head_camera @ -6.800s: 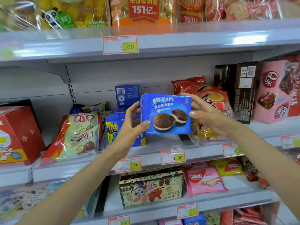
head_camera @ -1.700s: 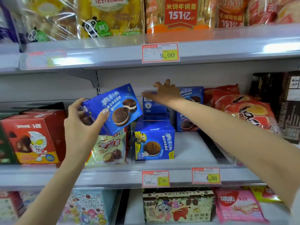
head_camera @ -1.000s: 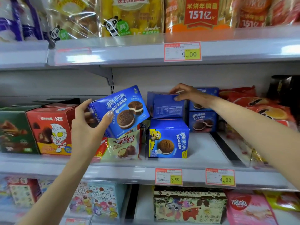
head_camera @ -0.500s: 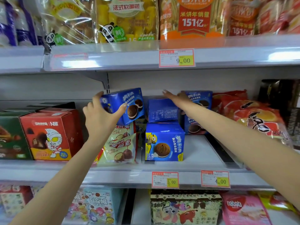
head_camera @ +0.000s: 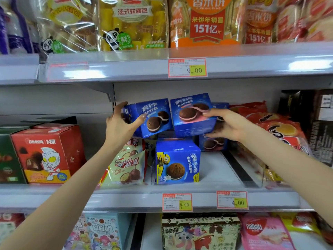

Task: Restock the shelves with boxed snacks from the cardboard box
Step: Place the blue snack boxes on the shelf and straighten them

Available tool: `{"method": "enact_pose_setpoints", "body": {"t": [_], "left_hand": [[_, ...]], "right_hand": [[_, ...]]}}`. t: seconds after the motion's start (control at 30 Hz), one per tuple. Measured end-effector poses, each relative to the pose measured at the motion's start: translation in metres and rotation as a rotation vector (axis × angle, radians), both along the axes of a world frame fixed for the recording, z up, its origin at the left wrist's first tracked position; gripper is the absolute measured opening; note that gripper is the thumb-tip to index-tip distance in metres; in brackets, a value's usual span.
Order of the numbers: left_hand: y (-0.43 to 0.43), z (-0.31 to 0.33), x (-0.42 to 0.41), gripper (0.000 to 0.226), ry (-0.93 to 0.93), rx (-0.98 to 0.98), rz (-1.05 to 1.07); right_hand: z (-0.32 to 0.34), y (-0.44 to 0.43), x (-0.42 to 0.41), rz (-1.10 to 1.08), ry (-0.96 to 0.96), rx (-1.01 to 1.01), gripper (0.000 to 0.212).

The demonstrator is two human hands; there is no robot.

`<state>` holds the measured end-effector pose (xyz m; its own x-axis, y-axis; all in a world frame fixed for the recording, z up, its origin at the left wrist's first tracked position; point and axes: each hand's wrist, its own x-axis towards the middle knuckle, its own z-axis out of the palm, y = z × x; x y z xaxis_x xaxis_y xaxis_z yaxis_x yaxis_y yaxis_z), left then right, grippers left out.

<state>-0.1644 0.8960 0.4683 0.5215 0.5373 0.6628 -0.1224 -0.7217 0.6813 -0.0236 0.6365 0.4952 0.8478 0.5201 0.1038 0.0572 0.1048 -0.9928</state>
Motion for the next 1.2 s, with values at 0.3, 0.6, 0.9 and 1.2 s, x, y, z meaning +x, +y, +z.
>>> {"method": "enact_pose_setpoints", "body": {"t": [0.3, 0.6, 0.9, 1.2], "left_hand": [[-0.023, 0.01, 0.061, 0.067, 0.094, -0.198, -0.192], [-0.022, 0.009, 0.073, 0.081, 0.256, -0.102, -0.212], [-0.021, 0.011, 0.055, 0.079, 0.157, -0.007, -0.114], [-0.016, 0.013, 0.021, 0.076, 0.011, 0.019, -0.06]], "right_hand": [[-0.017, -0.063, -0.013, -0.11, -0.228, 0.028, 0.042], [-0.033, -0.083, -0.007, -0.294, -0.273, -0.046, 0.072], [-0.048, -0.057, -0.006, -0.324, -0.545, -0.766, 0.109], [-0.05, -0.044, -0.006, -0.463, -1.172, -1.165, 0.09]]}}
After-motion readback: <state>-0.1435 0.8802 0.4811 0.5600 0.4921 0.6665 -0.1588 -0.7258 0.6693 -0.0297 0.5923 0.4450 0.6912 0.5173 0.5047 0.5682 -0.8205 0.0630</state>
